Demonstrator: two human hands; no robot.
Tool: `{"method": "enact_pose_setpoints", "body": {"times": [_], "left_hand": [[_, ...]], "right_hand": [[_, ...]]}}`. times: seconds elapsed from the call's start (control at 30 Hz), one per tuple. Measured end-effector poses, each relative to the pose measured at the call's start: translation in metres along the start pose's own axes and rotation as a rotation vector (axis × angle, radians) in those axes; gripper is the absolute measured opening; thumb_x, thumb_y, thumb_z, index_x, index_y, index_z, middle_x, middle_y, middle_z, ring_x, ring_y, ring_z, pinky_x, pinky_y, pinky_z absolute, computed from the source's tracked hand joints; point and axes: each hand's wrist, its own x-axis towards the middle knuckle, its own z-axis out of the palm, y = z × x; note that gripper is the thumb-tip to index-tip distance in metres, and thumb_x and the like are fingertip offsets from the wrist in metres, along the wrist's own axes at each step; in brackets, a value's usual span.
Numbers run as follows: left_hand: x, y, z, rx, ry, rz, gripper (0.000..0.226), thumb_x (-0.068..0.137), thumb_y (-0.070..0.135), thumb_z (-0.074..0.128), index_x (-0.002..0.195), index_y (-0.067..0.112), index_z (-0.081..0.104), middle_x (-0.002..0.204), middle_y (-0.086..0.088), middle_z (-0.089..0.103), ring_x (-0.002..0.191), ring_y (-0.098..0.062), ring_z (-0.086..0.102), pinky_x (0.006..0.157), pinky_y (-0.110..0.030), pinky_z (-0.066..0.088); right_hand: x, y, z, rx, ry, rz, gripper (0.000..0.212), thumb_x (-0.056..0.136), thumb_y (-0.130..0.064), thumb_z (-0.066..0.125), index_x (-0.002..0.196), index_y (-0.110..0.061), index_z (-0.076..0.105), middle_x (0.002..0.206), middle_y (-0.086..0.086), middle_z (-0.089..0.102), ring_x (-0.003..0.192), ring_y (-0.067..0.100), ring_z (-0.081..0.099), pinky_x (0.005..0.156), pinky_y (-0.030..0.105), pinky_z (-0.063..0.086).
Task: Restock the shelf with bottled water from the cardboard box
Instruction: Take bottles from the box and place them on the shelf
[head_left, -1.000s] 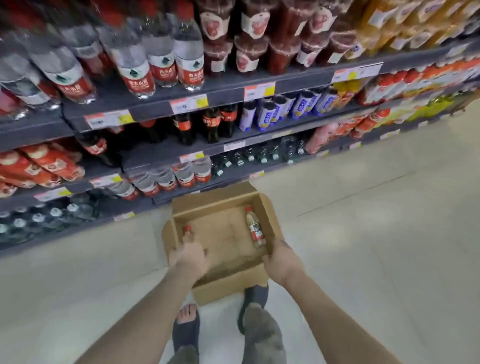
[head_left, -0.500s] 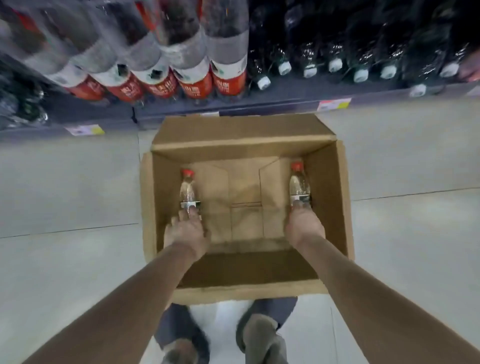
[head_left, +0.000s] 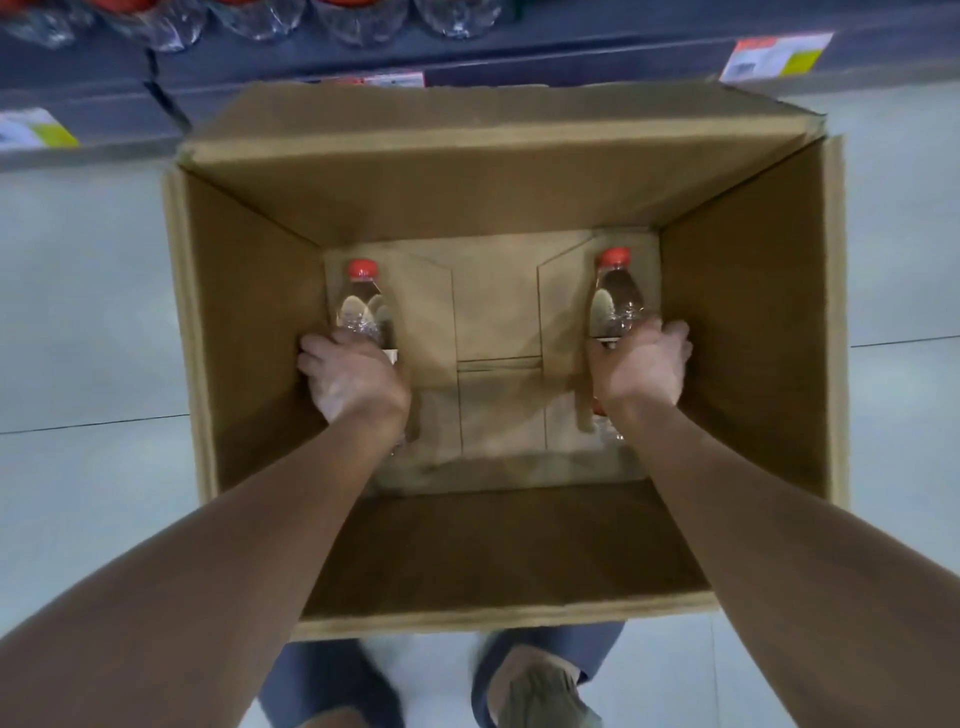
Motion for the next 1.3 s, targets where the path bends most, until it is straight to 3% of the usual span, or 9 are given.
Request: {"method": "enact_pose_setpoints", "body": {"times": [0.2,0.3,0.53,0.67,0.77,0.87,0.97,1.13,1.3], "left_hand": [[0.005,-0.001,0.003,-0.192,-0.068,-0.009,0.092,0.096,0.045,0.074,0.159,0.005,0.020,0.139,-0.024,0.057,0.123,-0.044,0.062,0.092,-0.047,0.055],[0.005,-0.008,0.001,-0.285,-0.061,0.008,0.091,0.094,0.040,0.077,0.158,0.005,0.023,0.132,-0.024,0.064,0.117,-0.044,0.067,0.092,-0.047,0.059],[-0.030,-0.018,-0.032,-0.407,-0.108,0.337,0.070,0.093,0.037,0.078,0.143,0.016,0.034,0.124,-0.015,0.067,0.109,-0.038,0.070,0.090,-0.040,0.056],[-0.055,-0.019,-0.080,-0.461,-0.135,0.498,0.106,0.090,0.037,0.079,0.164,0.038,0.002,0.147,-0.008,0.061,0.121,-0.036,0.067,0.100,-0.038,0.053],[-0.079,-0.029,-0.131,-0.564,-0.120,0.556,0.115,0.085,0.034,0.083,0.163,0.043,0.000,0.156,0.001,0.054,0.129,-0.029,0.064,0.102,-0.033,0.051],[-0.108,-0.047,-0.193,-0.644,-0.128,0.582,0.108,0.080,0.036,0.084,0.160,0.043,0.011,0.147,0.004,0.058,0.122,-0.024,0.065,0.097,-0.040,0.056],[-0.140,-0.074,-0.273,-0.683,-0.122,0.600,0.096,0.081,0.033,0.082,0.153,0.044,0.019,0.141,0.001,0.061,0.117,-0.023,0.066,0.087,-0.033,0.050],[-0.207,-0.139,-0.447,-0.753,0.004,0.649,0.089,0.081,0.019,0.084,0.154,0.029,0.034,0.135,0.001,0.064,0.120,-0.027,0.064,0.090,-0.031,0.048],[-0.285,-0.240,-0.608,-0.830,0.179,0.690,0.086,0.077,0.018,0.089,0.150,0.020,0.042,0.124,0.007,0.067,0.117,-0.025,0.068,0.090,-0.030,0.049]], "right_hand": [[0.006,-0.009,0.000,0.306,-0.174,0.153,0.090,0.082,-0.037,0.085,0.147,-0.019,0.026,0.130,0.018,0.056,0.113,0.036,0.059,0.094,0.047,0.052],[0.006,-0.006,0.000,0.288,-0.170,0.119,0.074,0.082,-0.041,0.085,0.136,-0.012,0.044,0.122,0.015,0.065,0.107,0.034,0.067,0.091,0.045,0.058],[-0.040,-0.013,-0.019,0.542,-0.192,-0.036,0.050,0.080,-0.030,0.086,0.116,-0.022,0.052,0.096,-0.002,0.068,0.082,0.019,0.069,0.061,0.024,0.052],[-0.086,-0.038,-0.056,0.703,-0.200,-0.149,0.056,0.078,-0.026,0.088,0.123,-0.027,0.054,0.086,-0.016,0.069,0.060,-0.007,0.066,0.042,0.005,0.041],[-0.124,-0.061,-0.100,0.781,-0.178,-0.254,0.070,0.073,-0.030,0.088,0.129,-0.045,0.049,0.087,-0.028,0.070,0.075,-0.016,0.066,0.052,0.003,0.046],[-0.167,-0.085,-0.165,0.799,-0.170,-0.313,0.061,0.068,-0.040,0.087,0.104,-0.068,0.045,0.093,-0.046,0.064,0.086,-0.013,0.067,0.069,0.014,0.056],[-0.219,-0.111,-0.243,0.817,-0.154,-0.372,0.056,0.070,-0.037,0.088,0.102,-0.058,0.048,0.095,-0.043,0.064,0.086,-0.012,0.067,0.068,0.013,0.053],[-0.336,-0.145,-0.394,0.882,-0.089,-0.477,0.056,0.072,-0.017,0.088,0.101,-0.049,0.052,0.089,-0.038,0.067,0.073,-0.014,0.066,0.046,0.004,0.045],[-0.478,-0.185,-0.519,0.911,-0.020,-0.623,0.059,0.068,-0.024,0.088,0.113,-0.045,0.056,0.097,-0.023,0.074,0.082,-0.006,0.070,0.055,0.008,0.052]]}}
